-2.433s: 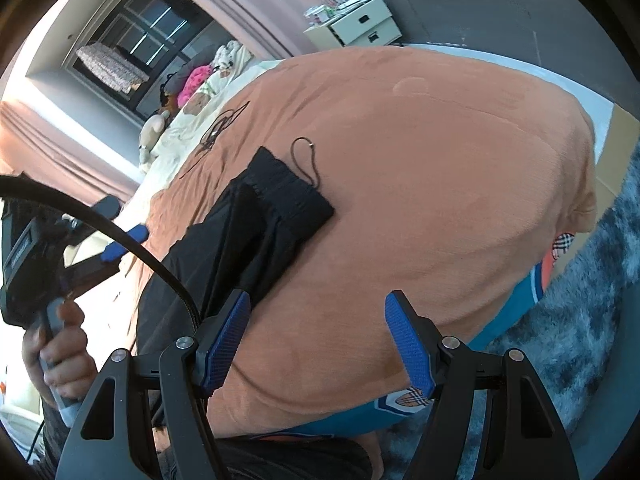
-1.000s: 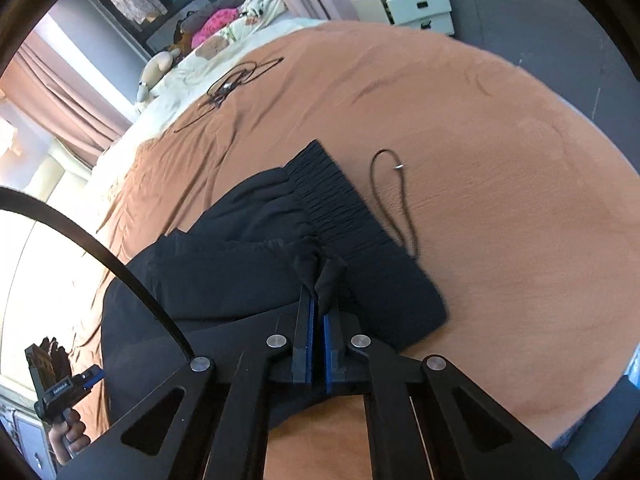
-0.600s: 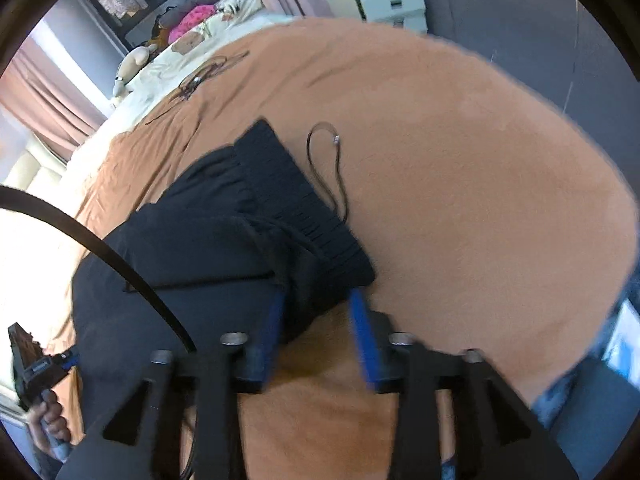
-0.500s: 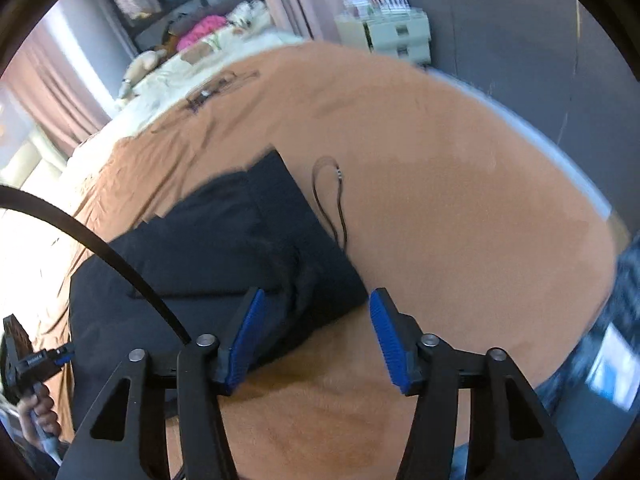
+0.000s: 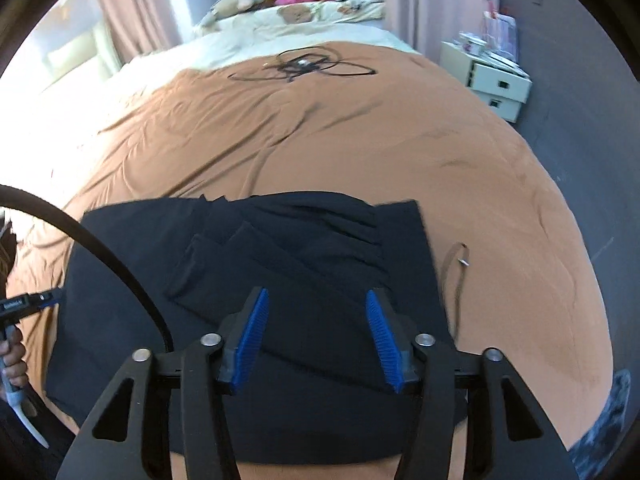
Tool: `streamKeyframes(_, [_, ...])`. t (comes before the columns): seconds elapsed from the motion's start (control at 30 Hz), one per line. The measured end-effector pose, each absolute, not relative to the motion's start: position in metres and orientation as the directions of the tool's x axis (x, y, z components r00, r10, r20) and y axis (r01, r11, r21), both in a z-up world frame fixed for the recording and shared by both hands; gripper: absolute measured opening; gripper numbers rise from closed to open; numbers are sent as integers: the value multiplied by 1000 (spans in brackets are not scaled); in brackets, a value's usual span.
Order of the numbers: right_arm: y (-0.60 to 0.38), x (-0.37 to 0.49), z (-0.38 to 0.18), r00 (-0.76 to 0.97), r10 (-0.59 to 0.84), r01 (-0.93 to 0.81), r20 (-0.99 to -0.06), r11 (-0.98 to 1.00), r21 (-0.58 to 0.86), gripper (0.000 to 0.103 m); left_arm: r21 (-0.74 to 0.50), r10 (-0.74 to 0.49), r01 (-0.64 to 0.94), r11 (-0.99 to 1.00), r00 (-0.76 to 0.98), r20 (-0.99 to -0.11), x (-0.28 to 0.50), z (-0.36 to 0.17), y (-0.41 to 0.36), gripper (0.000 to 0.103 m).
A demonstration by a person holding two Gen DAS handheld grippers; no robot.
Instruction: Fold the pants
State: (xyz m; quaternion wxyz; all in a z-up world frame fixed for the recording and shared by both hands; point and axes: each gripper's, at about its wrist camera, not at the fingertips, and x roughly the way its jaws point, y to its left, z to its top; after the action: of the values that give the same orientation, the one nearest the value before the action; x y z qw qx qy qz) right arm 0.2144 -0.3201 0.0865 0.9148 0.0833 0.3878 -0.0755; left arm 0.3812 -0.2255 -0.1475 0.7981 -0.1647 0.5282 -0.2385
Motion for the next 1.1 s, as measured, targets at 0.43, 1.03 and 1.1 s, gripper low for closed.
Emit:
streamKeyframes(0.43, [-338, 291, 74, 628, -40, 87, -777, 996, 19, 48, -553, -576, 169, 816, 312, -755, 388, -153, -221, 36])
streamKeyframes(1.03, [-333, 302, 58, 580, 3, -19, -815, 1000, -10, 7, -555, -580, 175, 813, 304, -755, 390, -153, -221, 36])
streamKeyframes(1.1, [-339, 297, 68, 603, -22, 11, -797, 1000, -20, 5, -553, -578, 171, 815, 310, -755, 389, -153, -220, 36])
